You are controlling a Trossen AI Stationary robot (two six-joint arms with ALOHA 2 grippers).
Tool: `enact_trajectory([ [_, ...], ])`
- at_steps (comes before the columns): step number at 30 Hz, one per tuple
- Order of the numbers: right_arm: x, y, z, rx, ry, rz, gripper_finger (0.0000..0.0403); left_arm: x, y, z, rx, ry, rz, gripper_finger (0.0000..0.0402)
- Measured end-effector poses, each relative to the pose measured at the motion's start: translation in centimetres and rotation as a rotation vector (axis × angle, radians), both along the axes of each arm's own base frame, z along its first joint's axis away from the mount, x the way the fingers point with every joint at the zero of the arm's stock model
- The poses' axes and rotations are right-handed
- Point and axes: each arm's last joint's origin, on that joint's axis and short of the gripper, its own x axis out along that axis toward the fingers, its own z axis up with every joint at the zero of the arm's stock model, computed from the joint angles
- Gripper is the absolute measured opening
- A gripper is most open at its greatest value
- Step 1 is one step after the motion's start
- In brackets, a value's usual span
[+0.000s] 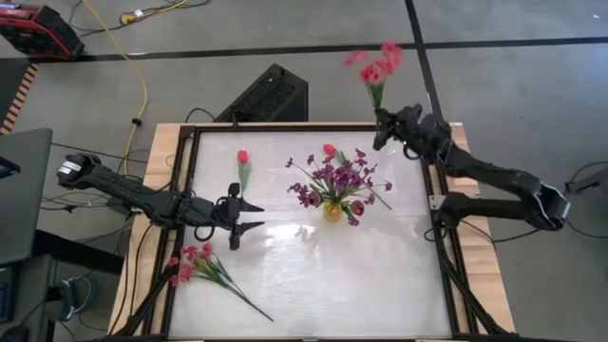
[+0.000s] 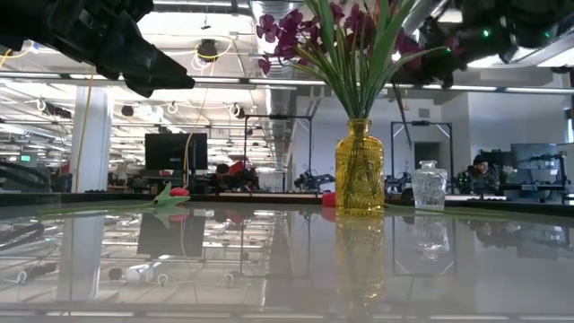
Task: Sort flowers into vase by color
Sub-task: Put the right pink flowers into the transparent vase
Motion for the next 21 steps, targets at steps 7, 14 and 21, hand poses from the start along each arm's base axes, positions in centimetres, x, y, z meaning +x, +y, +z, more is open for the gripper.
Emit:
enact_trajectory([
  [7, -0.5, 0.3, -2.7, -0.016, 0.009, -0.017, 0.0021, 0.0, 0.0, 0.0, -0.002, 0.003, 0.004, 0.0162],
  [14, -1.3, 0.1, -2.3, -0.071, 0.034, -0.121, 0.0021, 0.0, 0.0, 0.0, 0.005, 0.004, 0.006, 0.0162],
  [21, -1.9, -0.4, -2.2, -0.071, 0.036, -0.162, 0.0021, 0.0, 0.1, 0.0, 0.037, 0.008, 0.022, 0.0162],
])
